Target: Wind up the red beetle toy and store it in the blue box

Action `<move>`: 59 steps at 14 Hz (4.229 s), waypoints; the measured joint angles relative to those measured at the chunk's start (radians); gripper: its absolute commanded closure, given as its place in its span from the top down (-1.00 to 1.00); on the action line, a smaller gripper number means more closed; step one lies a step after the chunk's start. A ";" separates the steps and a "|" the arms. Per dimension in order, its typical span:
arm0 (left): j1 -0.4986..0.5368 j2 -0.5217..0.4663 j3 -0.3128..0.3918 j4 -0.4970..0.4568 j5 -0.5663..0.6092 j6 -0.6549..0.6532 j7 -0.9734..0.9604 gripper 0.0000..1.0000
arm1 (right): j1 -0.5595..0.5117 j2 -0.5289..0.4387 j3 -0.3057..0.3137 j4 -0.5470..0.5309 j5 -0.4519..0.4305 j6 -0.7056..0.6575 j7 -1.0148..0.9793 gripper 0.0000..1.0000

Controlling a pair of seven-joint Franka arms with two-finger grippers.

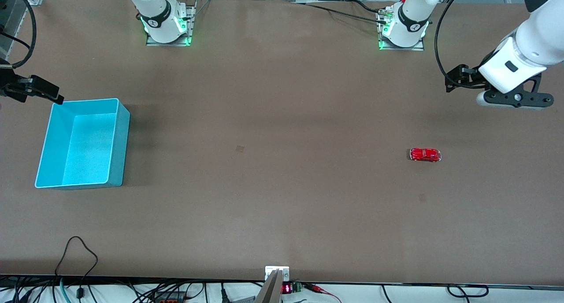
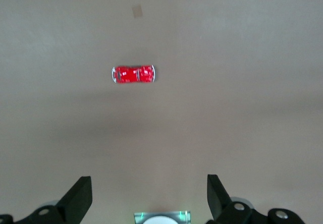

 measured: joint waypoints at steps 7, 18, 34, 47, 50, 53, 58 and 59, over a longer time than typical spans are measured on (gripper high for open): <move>0.021 0.064 0.000 -0.068 0.004 -0.040 0.304 1.00 | 0.000 0.000 0.000 0.000 0.000 0.002 0.000 1.00; 0.090 0.006 0.002 -0.540 0.100 0.626 0.914 1.00 | 0.000 0.003 -0.001 0.000 0.000 0.007 0.000 1.00; 0.170 0.293 0.002 -0.687 0.106 1.222 1.415 1.00 | 0.000 0.013 -0.001 0.000 0.000 0.010 0.000 1.00; 0.182 0.354 0.003 -0.660 0.106 1.261 1.514 0.06 | 0.000 0.013 -0.001 0.000 0.000 0.013 0.000 1.00; 0.182 0.361 0.003 -0.648 0.106 1.266 1.561 -0.51 | 0.000 0.013 -0.001 0.000 0.000 0.014 0.000 1.00; 0.182 0.363 0.002 -0.639 0.106 1.265 1.589 -0.54 | -0.001 0.013 -0.001 0.000 0.000 0.014 0.000 1.00; 0.182 0.364 0.002 -0.638 0.106 1.265 1.594 -0.53 | -0.001 0.016 -0.002 0.000 0.000 0.015 0.000 1.00; 0.182 0.364 0.002 -0.638 0.106 1.265 1.594 -0.53 | -0.001 0.016 -0.002 0.000 0.000 0.015 0.000 1.00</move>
